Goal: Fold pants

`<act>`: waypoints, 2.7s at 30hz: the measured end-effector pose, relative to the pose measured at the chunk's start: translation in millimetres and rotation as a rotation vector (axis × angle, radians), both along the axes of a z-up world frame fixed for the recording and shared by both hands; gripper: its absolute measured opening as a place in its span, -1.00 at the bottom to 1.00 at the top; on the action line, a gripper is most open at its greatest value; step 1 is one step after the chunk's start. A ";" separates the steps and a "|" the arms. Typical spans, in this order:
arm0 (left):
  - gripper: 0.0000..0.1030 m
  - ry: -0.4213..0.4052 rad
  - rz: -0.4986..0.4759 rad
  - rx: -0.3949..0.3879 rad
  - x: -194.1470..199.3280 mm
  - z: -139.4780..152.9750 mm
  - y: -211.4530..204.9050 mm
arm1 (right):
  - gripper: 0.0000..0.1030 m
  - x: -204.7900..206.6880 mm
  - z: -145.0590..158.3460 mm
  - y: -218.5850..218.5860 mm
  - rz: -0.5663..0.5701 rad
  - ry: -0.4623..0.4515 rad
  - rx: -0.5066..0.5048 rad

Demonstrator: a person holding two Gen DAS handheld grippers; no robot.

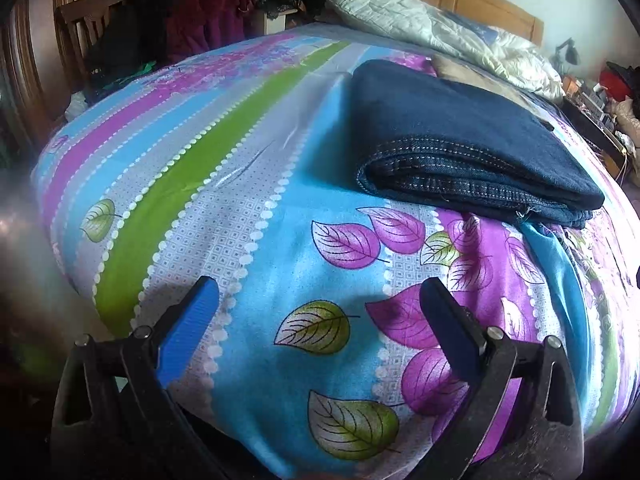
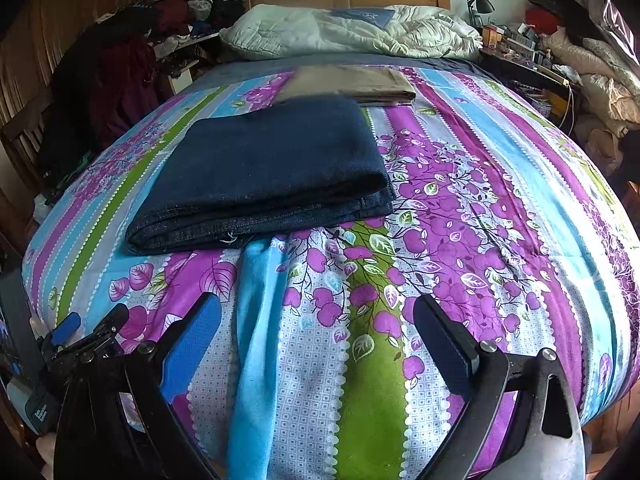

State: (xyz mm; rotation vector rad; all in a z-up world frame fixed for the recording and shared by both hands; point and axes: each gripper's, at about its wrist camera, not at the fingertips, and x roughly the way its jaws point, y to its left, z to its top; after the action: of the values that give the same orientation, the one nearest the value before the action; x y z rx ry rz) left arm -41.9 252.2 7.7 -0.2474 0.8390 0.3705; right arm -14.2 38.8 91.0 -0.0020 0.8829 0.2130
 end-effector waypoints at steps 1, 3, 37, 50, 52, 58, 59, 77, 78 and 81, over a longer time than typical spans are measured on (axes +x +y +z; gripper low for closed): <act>0.94 0.001 -0.002 0.005 0.1 0.2 -1.0 | 0.91 -0.7 -0.1 0.9 0.002 -0.001 -0.005; 0.94 0.000 -0.010 0.013 0.5 0.8 -2.9 | 0.91 -2.3 -1.9 2.4 0.004 0.000 -0.019; 0.94 0.024 -0.021 0.120 2.8 0.9 -20.3 | 0.91 -15.5 -51.3 12.2 0.024 0.119 -0.104; 0.95 0.049 -0.013 0.133 4.6 -3.3 -21.3 | 1.00 -15.0 -72.9 8.7 0.015 0.147 -0.133; 0.95 0.050 -0.014 0.138 4.0 -3.6 -22.0 | 1.00 -15.2 -73.0 8.4 0.014 0.147 -0.131; 0.95 0.050 -0.015 0.143 4.4 -3.8 -23.5 | 1.00 -15.5 -73.1 8.4 0.015 0.145 -0.132; 0.95 0.049 -0.014 0.144 4.3 -3.5 -23.6 | 1.00 -15.7 -73.2 9.1 0.015 0.145 -0.131; 0.95 0.054 -0.017 0.149 4.8 -3.6 -23.8 | 1.00 -16.4 -73.4 9.0 0.013 0.146 -0.131; 0.95 0.055 -0.018 0.150 5.0 -3.7 -23.7 | 1.00 -16.4 -73.4 9.1 0.014 0.145 -0.131; 0.95 0.055 -0.018 0.149 5.3 -3.8 -23.9 | 1.00 -16.3 -73.5 9.1 0.014 0.145 -0.132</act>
State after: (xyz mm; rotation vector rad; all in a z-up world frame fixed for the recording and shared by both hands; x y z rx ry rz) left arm -36.6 228.4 3.9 -0.0912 0.8629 0.4228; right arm -30.5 47.9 17.5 -0.1164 1.0409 0.1688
